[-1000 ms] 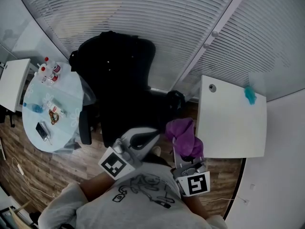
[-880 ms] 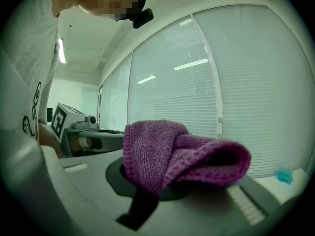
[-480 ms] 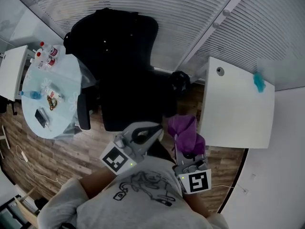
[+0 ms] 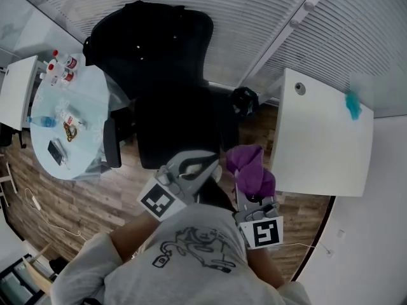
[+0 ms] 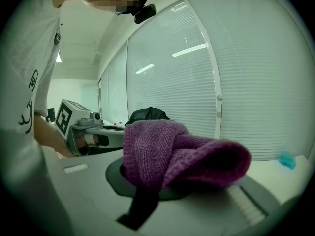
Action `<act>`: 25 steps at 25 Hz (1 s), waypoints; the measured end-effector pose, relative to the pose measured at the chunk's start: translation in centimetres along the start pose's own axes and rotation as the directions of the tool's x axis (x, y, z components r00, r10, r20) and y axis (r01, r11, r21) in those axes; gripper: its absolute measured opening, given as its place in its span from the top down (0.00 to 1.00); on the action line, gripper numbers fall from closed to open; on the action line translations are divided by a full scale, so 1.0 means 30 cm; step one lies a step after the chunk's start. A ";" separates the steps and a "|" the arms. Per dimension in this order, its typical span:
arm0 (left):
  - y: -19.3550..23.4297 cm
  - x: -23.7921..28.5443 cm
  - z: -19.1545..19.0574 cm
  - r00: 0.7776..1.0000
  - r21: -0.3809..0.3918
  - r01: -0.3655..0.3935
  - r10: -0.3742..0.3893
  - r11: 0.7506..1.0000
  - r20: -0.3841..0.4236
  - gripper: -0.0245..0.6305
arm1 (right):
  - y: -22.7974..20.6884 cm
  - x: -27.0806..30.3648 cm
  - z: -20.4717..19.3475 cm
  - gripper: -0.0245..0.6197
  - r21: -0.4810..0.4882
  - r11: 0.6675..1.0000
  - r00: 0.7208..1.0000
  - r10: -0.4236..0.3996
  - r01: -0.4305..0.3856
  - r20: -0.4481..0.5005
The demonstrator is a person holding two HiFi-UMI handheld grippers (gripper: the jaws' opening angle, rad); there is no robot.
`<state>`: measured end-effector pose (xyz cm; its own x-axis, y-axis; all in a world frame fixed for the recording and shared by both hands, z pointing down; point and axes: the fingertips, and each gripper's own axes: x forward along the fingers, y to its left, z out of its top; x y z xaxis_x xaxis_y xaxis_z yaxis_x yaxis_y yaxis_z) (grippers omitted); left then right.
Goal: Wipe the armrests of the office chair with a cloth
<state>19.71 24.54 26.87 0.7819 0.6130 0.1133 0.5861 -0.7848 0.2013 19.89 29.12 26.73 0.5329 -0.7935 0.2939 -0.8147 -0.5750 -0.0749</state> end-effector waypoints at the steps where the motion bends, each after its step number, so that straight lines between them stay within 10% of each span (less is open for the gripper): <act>1: 0.016 0.010 -0.009 1.000 -0.001 -0.001 0.001 1.000 0.002 0.96 | -0.008 0.013 -0.017 0.91 -0.007 1.000 1.000 0.004 -0.004 -0.004; 25: 0.232 0.266 -0.562 0.998 -0.026 0.043 -0.044 0.999 -0.050 0.96 | -0.195 0.340 -0.685 0.91 0.018 0.994 0.965 0.109 -0.108 -0.237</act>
<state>26.45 25.50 45.59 0.7438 0.6506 0.1530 0.6131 -0.7554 0.2314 25.40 28.48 49.74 0.3716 -0.7816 0.5010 -0.8632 -0.4896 -0.1235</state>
